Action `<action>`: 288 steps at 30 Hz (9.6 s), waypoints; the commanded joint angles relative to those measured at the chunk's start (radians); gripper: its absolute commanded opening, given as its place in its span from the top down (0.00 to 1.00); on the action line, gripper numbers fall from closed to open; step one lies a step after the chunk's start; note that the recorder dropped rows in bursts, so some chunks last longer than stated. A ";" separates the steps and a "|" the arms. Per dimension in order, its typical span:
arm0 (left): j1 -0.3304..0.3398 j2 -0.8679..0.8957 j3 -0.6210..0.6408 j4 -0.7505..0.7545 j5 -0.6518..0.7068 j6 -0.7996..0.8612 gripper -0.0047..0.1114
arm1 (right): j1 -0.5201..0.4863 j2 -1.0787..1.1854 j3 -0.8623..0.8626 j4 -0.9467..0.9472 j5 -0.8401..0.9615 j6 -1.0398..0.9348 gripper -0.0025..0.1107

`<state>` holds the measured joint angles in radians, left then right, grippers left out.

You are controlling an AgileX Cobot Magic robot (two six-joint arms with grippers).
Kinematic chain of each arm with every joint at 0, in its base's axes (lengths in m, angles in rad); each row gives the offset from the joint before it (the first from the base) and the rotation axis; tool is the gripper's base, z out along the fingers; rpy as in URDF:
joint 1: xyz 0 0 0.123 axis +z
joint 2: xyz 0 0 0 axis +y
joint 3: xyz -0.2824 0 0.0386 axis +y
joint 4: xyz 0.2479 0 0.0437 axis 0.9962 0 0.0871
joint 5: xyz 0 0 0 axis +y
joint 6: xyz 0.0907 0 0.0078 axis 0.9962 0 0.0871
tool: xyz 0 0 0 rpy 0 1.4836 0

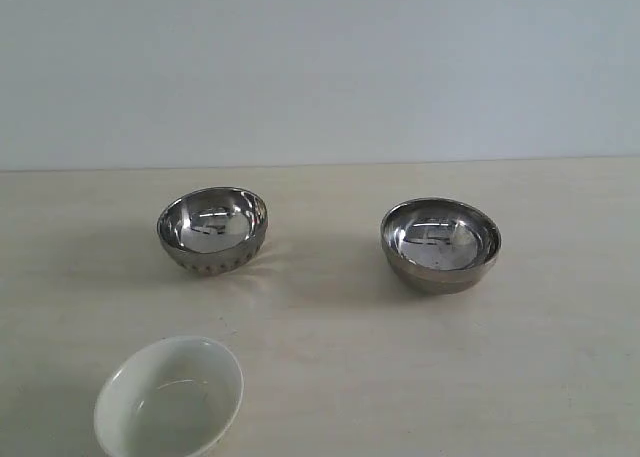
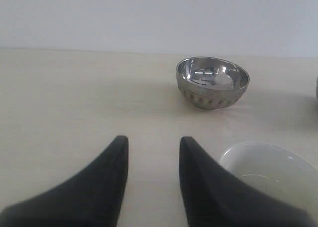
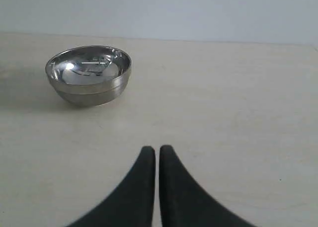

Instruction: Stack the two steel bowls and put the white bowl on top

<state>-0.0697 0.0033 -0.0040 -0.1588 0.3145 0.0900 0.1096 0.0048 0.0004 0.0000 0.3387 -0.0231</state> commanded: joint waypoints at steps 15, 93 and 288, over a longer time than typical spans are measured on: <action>0.003 -0.003 0.004 -0.001 0.001 0.007 0.68 | 0.003 -0.005 0.000 -0.016 -0.965 0.140 0.98; 0.003 -0.003 0.004 -0.001 0.001 0.007 0.68 | 0.099 2.001 -1.024 -0.795 -0.534 1.067 0.97; 0.003 -0.003 0.004 -0.001 0.001 0.007 0.68 | 0.609 2.047 -1.814 -0.163 0.362 0.364 0.98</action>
<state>-0.0697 0.0033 -0.0040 -0.1588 0.3145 0.0900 0.7219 2.1073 -1.8116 -0.1743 0.6175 0.3968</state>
